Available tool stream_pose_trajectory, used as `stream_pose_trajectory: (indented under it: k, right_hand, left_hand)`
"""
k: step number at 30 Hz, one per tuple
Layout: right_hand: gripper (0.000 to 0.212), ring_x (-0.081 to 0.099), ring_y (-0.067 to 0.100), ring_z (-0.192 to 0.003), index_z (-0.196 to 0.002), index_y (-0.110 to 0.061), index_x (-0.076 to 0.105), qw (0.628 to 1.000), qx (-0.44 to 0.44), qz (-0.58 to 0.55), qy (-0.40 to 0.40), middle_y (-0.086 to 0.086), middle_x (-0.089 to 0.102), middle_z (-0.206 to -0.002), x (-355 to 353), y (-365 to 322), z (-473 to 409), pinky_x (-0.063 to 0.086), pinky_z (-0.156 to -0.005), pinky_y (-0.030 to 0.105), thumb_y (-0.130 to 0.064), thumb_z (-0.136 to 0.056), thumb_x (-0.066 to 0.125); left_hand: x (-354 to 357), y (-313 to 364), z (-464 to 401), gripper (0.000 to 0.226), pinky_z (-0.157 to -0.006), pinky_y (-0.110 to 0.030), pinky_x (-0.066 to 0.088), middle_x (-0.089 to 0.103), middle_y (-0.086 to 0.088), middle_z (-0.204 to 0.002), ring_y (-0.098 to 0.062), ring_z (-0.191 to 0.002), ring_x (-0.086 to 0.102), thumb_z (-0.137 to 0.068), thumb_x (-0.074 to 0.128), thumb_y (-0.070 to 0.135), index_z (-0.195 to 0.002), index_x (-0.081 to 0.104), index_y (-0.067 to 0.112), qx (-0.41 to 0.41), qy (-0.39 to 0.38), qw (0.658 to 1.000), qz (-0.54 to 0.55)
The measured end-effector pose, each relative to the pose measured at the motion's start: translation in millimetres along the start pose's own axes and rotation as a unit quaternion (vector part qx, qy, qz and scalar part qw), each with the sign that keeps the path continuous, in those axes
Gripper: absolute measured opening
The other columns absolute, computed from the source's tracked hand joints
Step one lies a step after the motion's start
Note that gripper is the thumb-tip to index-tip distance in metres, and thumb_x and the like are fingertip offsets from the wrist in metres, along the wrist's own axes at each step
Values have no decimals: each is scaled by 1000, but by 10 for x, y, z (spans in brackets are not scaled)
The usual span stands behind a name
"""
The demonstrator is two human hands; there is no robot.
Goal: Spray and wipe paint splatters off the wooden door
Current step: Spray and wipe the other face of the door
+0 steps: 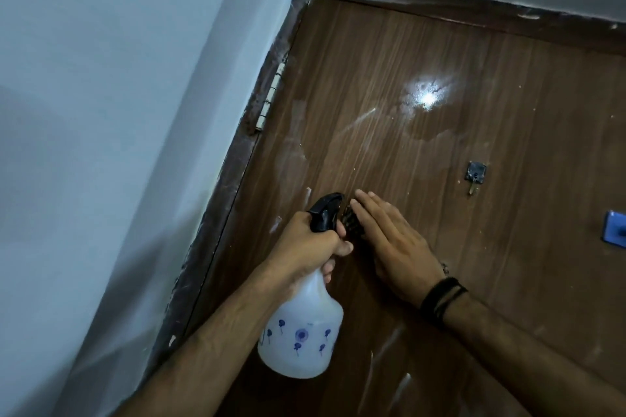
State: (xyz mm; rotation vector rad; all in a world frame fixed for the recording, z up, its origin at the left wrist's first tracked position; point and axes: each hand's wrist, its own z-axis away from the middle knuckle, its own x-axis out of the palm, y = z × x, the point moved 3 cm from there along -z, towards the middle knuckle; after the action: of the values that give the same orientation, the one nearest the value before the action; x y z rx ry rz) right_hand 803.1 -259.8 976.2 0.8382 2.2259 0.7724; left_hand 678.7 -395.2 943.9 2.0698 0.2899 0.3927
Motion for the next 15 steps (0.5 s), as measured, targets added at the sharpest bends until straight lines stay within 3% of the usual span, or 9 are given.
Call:
stream_pose_trajectory:
  k: [2,4,7,9,15]
  right_hand:
    - [78,22,27,-149,-154,-8,28,1000,22,-2,10,12,25,-161,-66,120,-131,23,-119,45,0,-84,62]
    - [74,23,27,-148,-154,-8,29,994,99,-4,53,12,26,-161,-193,376,-392,23,-119,45,4,-87,58]
    - [60,25,28,-147,-154,-9,27,968,225,6,111,12,25,-161,-391,794,-822,32,-117,49,-6,-99,50]
    - [57,24,28,-148,-156,-9,22,958,254,19,130,13,24,-161,-441,946,-1004,32,-117,50,-12,-103,44]
    - [61,7,23,-153,-159,-10,7,947,286,38,138,10,5,-166,-308,774,-913,12,-124,42,-28,-107,33]
  left_hand:
    - [-10,98,-50,16,-45,-25,44,60,4,-58,-8,-43,48,-89,66,-2,-97,63,11,5,-4,1000,-11]
    - [-3,211,-131,16,-45,-26,44,58,3,-57,-8,-42,47,-88,67,-2,-95,62,11,4,-11,1000,-27]
    - [17,421,-252,16,-44,-26,43,55,2,-55,-9,-40,46,-88,65,-3,-91,60,12,5,-20,999,-38]
    - [22,558,-327,17,-43,-25,43,55,1,-56,-9,-40,45,-88,64,-4,-90,59,12,9,-27,999,-40]
    - [-53,672,-442,16,-43,-24,44,60,2,-59,-8,-40,46,-87,65,-4,-92,62,11,19,-33,999,-4]
